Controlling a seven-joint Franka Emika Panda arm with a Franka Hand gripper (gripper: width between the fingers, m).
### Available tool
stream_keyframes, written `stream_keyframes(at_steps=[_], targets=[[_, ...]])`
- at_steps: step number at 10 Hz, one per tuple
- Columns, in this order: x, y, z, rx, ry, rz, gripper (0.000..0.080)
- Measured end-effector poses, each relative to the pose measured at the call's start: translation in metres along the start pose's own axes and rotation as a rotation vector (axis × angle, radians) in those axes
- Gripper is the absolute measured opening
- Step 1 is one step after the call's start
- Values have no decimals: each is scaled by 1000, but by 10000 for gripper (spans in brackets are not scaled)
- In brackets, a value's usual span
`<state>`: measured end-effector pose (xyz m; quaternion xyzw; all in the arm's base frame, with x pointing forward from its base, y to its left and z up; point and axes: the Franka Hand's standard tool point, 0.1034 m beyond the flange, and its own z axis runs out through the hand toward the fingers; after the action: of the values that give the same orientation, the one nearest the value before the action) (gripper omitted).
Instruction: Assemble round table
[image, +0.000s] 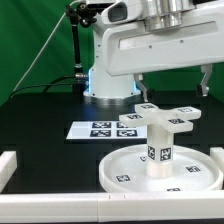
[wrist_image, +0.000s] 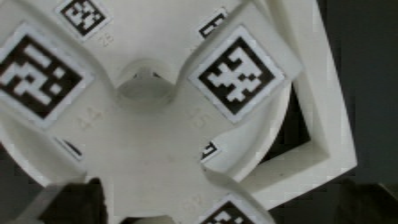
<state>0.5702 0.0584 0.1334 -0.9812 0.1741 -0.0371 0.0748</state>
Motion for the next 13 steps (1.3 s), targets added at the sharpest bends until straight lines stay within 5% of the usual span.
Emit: stream_keyframes(at_steps=[3, 8, 13], targets=[[-1, -6, -1, -60, -41, -333, 648], [3, 0, 0, -54, -50, -642, 648], [5, 6, 10, -69, -127, -1235, 648]])
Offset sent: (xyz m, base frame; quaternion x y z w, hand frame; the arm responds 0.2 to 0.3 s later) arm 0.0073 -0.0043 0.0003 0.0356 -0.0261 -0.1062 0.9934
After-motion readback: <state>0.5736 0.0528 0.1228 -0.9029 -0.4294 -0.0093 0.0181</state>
